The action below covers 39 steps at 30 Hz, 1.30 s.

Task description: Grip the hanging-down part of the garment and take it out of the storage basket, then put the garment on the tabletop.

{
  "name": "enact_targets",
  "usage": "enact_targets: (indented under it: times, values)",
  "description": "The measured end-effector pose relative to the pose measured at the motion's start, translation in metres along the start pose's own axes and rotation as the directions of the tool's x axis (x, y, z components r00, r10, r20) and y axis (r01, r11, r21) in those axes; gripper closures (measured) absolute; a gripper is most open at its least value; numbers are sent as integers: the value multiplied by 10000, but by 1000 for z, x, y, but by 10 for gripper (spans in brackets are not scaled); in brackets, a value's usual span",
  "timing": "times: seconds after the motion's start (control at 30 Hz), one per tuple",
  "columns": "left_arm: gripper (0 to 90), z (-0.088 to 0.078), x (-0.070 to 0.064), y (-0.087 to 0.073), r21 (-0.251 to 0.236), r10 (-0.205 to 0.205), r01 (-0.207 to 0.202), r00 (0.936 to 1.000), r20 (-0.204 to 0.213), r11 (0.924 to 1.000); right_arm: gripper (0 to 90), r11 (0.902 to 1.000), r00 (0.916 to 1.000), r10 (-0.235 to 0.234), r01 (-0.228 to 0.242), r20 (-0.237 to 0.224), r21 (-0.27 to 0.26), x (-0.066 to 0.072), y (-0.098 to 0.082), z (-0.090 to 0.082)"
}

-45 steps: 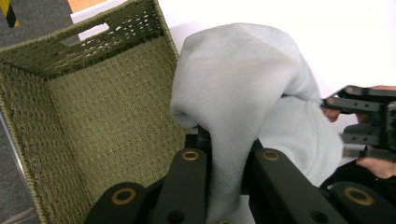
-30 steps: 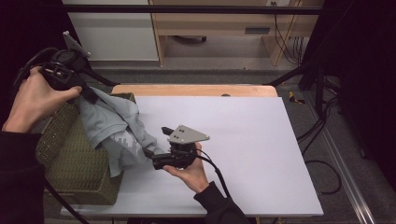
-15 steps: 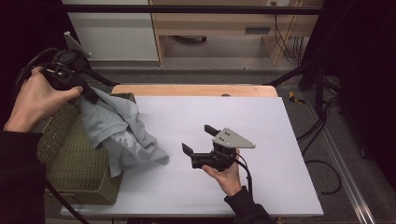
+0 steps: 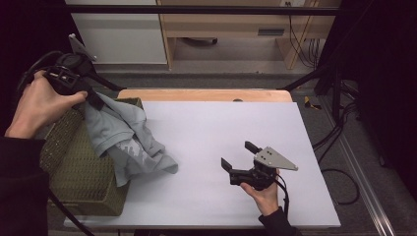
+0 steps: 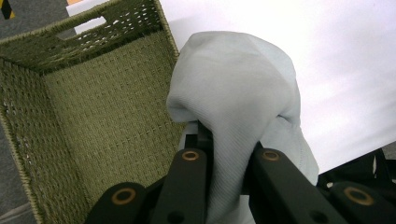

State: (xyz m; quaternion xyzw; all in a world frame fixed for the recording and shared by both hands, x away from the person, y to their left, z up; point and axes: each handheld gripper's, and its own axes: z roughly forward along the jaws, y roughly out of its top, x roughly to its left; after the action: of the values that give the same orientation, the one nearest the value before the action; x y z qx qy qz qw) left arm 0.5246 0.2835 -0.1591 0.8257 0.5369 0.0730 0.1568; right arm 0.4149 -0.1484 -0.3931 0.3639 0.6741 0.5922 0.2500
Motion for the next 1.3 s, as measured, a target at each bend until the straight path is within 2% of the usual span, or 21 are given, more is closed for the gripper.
enact_targets:
  times: [0.1,0.3,0.57,0.9,1.3]
  values:
    - [856,1,-1,1,25,-13,13,10000,-28,10000,47,9999,9995,154,-155,289,32,-6,-7,-8]
    - [856,0,1,0,33,-28,29,10000,-13,10000,44,9999,9969,-29,21,787,104,-16,-19,-23]
    - [855,0,4,-1,28,-75,75,10000,44,10000,37,9997,9923,6,24,1242,-239,-23,-32,-40]
    - [855,1,4,-2,29,-65,65,10000,68,10000,30,9994,9909,203,-165,1331,-298,-23,-45,-48]
    - [856,1,2,0,41,-91,91,9999,72,10000,28,9994,9902,244,-210,1373,-262,-25,-46,-49]
